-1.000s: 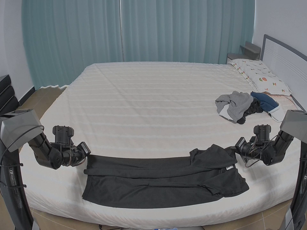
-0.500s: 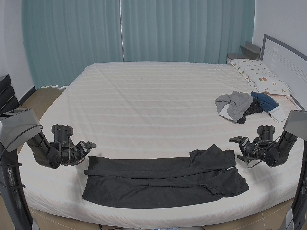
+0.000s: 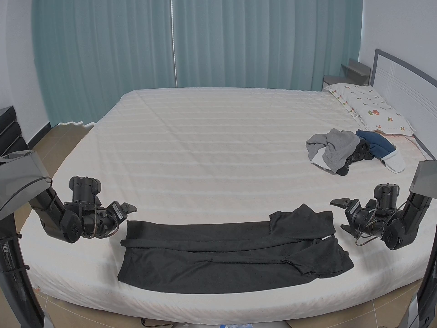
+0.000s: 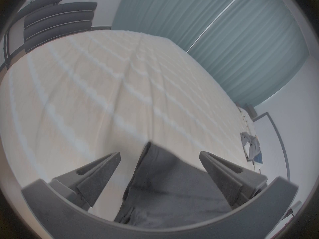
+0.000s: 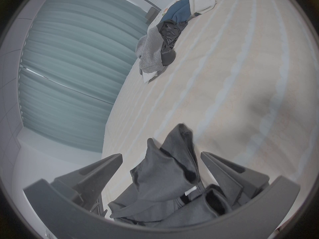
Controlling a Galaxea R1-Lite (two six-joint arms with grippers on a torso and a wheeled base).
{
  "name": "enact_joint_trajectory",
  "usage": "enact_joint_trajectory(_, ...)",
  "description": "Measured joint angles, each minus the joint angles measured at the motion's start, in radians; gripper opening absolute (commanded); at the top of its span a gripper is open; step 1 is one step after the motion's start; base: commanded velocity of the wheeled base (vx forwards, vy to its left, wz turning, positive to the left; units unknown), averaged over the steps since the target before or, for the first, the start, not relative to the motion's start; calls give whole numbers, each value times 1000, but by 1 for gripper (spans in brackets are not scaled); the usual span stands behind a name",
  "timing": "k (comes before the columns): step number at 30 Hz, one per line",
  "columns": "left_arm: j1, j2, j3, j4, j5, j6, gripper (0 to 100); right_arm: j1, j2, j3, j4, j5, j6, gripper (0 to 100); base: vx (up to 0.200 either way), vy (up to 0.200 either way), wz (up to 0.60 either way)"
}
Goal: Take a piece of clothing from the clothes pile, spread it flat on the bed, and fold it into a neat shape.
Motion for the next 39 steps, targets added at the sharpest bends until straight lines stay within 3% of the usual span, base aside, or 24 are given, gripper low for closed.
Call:
enact_joint_trajectory(12,-42,-3,13,61,0,-6,100,7,-31,11,-6,-10,41,100,0,0,0)
enact_joint_trajectory(23,-61,10,-6,56,7,-23,100,78,-70,35,-6,-20,79,100,0,0,0)
enact_joint_trajectory(24,-64,16,-12,55,19,-23,0,90,-73,38,-5,-46,79,100,0,0,0)
enact_joint_trajectory(29,-67,44,-29,53,56,-24,0,157,-77,37,1,-139,80,100,0,0,0)
enact_joint_trajectory(39,-65,51,-49,53,80,-25,0,199,-57,-33,74,-153,129,100,0,0,0)
